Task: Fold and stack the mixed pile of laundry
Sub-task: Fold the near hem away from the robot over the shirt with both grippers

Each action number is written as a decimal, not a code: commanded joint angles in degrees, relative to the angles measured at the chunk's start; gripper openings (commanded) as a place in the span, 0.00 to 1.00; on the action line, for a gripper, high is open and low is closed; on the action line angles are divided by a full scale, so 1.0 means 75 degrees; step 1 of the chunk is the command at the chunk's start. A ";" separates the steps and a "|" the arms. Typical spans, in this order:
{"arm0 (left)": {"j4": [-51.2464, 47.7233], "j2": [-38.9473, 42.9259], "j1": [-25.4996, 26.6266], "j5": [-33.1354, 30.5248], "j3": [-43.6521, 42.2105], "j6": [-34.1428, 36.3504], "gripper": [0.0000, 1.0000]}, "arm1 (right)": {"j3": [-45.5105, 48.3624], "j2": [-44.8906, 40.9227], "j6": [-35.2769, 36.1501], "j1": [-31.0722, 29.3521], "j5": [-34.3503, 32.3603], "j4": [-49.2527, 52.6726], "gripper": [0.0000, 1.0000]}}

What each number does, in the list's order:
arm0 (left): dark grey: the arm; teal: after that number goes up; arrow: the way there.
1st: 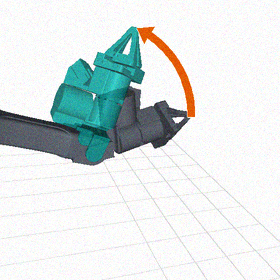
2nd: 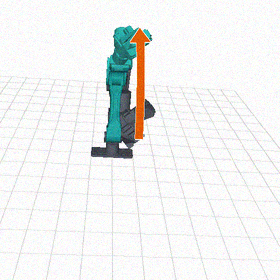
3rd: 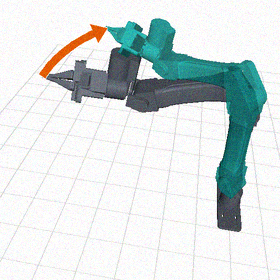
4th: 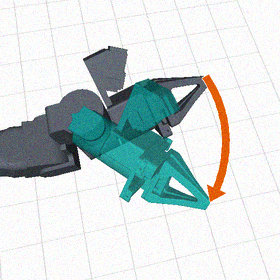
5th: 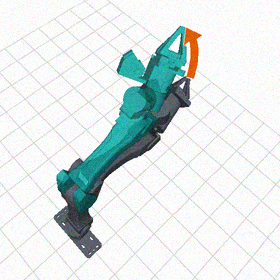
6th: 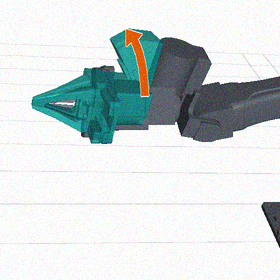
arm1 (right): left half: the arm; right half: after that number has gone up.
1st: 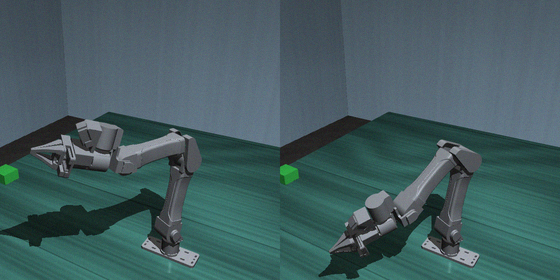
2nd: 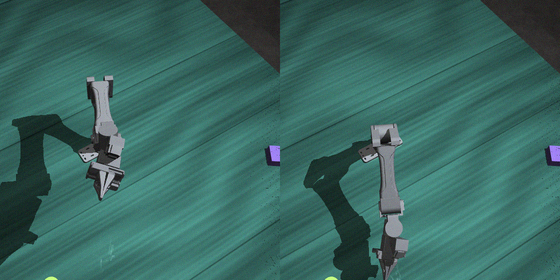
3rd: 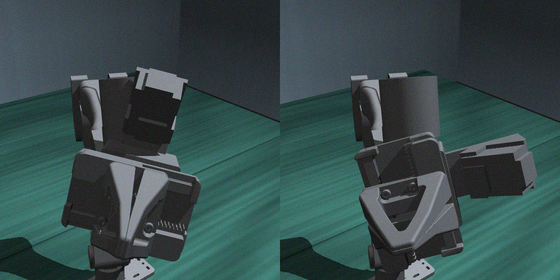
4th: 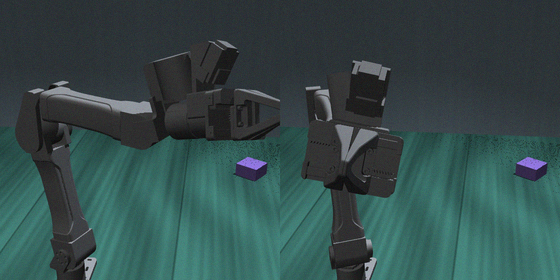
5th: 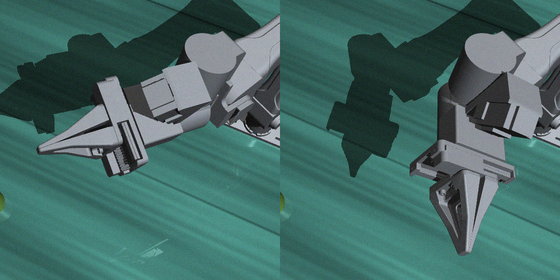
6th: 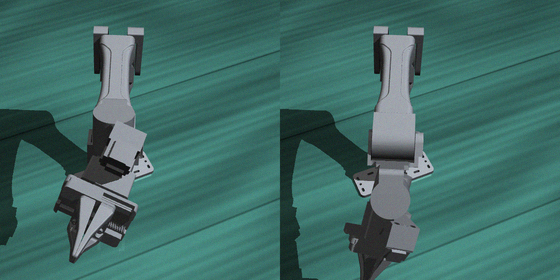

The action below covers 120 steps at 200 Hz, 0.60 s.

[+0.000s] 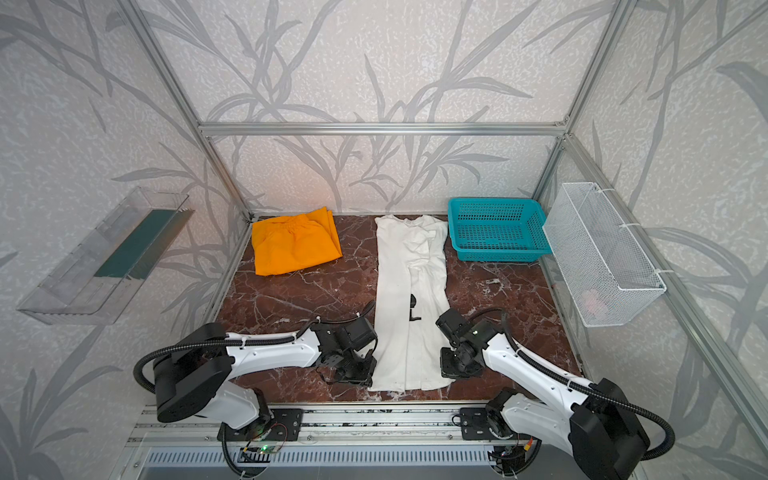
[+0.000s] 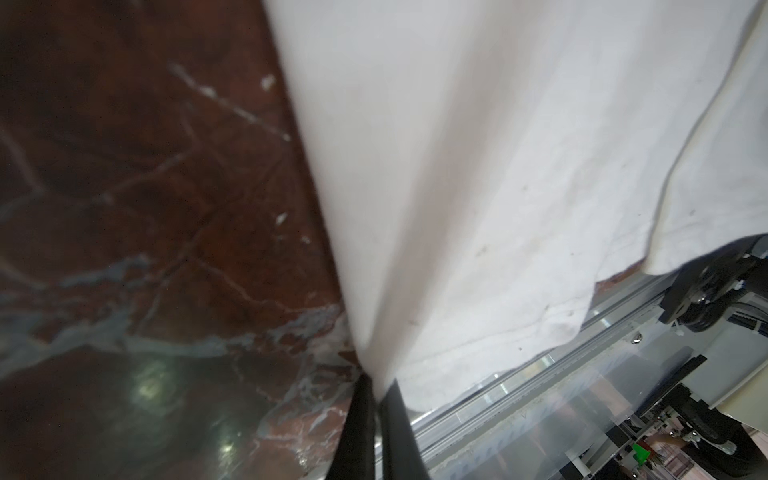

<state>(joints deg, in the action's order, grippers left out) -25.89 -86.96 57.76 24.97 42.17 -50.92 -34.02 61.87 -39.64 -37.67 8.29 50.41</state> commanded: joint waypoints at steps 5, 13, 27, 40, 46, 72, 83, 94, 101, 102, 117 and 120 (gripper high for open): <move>-0.1361 0.0472 0.0034 -0.0236 0.0339 0.0165 0.00 | -0.0414 -0.0229 -0.0117 -0.0327 0.0031 0.0723 0.00; -0.1564 0.0617 0.0042 -0.0176 0.0376 0.0157 0.00 | -0.0472 -0.0278 -0.0219 -0.0452 0.0010 0.0864 0.00; -0.1833 0.0858 0.0040 -0.0030 0.0443 0.0150 0.00 | -0.0620 -0.0327 -0.0406 -0.0732 -0.0004 0.1052 0.00; -0.2094 0.1030 0.0049 0.0033 0.0509 0.0155 0.00 | -0.0806 -0.0304 -0.0570 -0.0995 -0.0048 0.1207 0.00; -0.2222 0.1094 0.0045 0.0004 0.0566 0.0168 0.00 | -0.0909 -0.0272 -0.0627 -0.1102 -0.0068 0.1265 0.00; -0.2892 0.1148 0.0019 -0.0356 0.1108 0.0364 0.00 | -0.1410 -0.0108 -0.0645 -0.1229 -0.0208 0.1399 0.00; -0.3116 0.1070 -0.0070 -0.0533 0.1424 0.0467 0.00 | -0.1603 -0.0061 -0.0611 -0.1222 -0.0445 0.1394 0.00; -0.3259 0.0954 -0.0248 -0.0610 0.1725 0.0572 0.00 | -0.1754 -0.0003 -0.0561 -0.1197 -0.0733 0.1347 0.00; -0.3296 0.0872 -0.0393 -0.0633 0.1895 0.0689 0.00 | -0.1854 0.0040 -0.0495 -0.1138 -0.0864 0.1301 0.00; -0.3297 0.0866 -0.0408 -0.0634 0.1915 0.0710 0.00 | -0.1870 0.0050 -0.0482 -0.1116 -0.0868 0.1286 0.00; -0.3290 0.0621 -0.0820 -0.0600 0.2265 0.1093 0.00 | -0.2047 0.0212 -0.0217 -0.0721 -0.0739 0.1082 0.00; -0.3315 0.0564 -0.0916 -0.0587 0.2337 0.1180 0.00 | -0.2085 0.0244 -0.0166 -0.0623 -0.0713 0.1030 0.00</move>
<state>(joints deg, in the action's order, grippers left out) -46.61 -80.23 54.94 22.55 55.66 -46.89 -46.94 62.02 -43.07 -45.74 4.99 58.33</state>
